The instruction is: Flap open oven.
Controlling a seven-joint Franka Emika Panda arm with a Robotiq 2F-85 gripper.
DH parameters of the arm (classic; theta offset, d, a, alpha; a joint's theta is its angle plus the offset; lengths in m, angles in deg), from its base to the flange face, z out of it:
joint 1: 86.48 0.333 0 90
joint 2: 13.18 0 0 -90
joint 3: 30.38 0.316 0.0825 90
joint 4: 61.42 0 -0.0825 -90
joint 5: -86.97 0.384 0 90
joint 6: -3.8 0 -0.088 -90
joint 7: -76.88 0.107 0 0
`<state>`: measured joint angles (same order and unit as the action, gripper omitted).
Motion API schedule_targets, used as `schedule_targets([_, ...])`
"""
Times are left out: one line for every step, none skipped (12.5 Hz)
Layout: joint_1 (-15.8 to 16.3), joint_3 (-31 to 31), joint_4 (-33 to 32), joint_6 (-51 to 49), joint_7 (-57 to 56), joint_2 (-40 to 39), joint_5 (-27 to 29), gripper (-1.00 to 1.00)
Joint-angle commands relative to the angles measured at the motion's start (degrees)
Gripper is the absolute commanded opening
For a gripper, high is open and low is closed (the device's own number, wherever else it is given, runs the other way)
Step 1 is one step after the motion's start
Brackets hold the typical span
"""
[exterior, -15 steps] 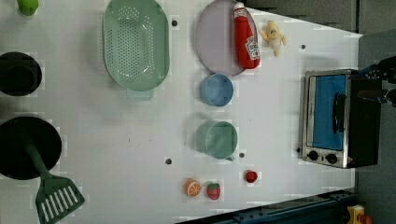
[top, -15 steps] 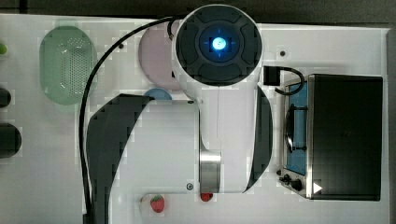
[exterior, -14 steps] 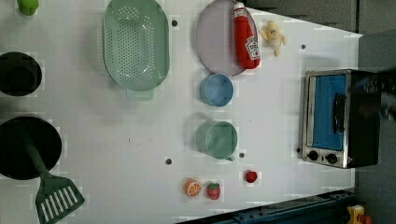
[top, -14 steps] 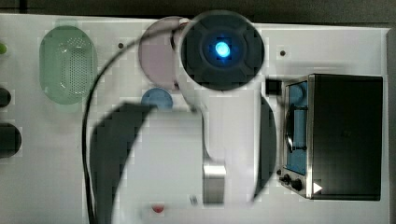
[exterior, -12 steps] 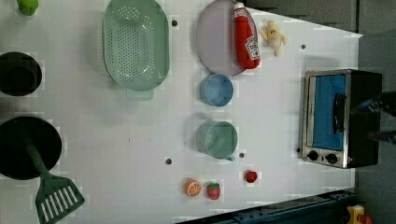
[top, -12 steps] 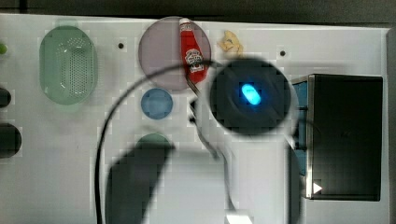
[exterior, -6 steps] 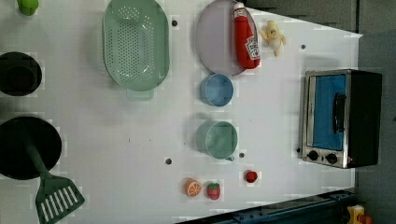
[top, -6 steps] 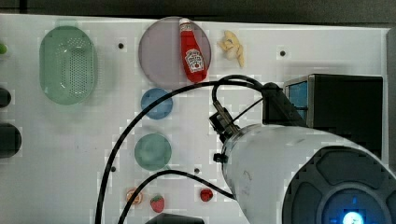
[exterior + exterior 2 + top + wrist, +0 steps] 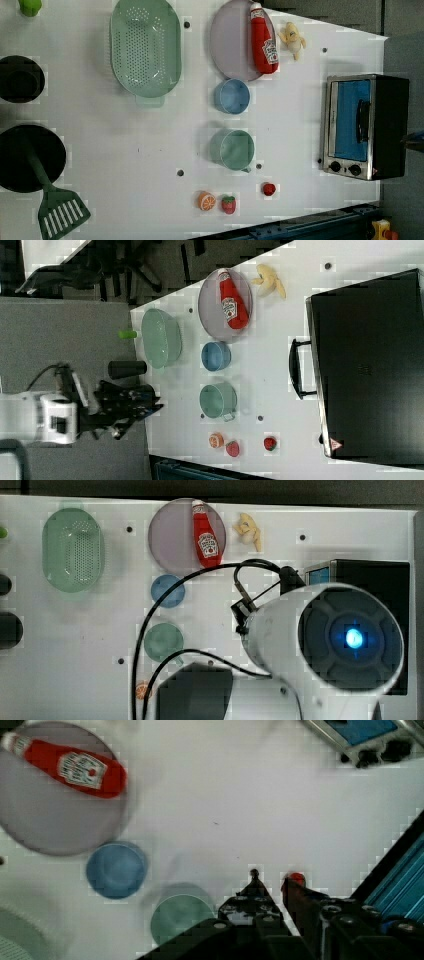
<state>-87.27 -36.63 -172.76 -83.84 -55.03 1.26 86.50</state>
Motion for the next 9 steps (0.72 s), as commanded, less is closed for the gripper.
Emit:
schedule_targets([-0.28,-3.44,-3.33,0.34,-2.34,-0.97,-0.40,-0.65])
schedule_targets([-0.37,-4.59,-4.48,1.13,-5.67,-1.30,-0.65,-0.65])
schedule_targets([-0.46,-5.69,-5.62,2.62,-9.40,-1.69,-1.31,-0.65])
schedule_targets([-0.58,-6.77,-6.90,4.75,-13.47,-2.07,-2.46,-0.65])
schedule_targets([-0.65,-7.78,-8.33,7.38,-17.57,-2.38,-3.99,-0.65])
schedule_targets([-0.68,-8.75,-9.77,10.34,-21.65,-2.65,-6.07,-0.65])
schedule_targets([-0.72,-9.81,-11.21,13.30,-25.72,-2.94,-8.30,-0.65])
schedule_targets([-0.75,-10.93,-12.68,16.14,-29.75,-3.30,-9.97,-0.65])
schedule_targets([-0.77,-12.10,-14.00,18.95,-33.73,-3.71,-10.94,-0.65])
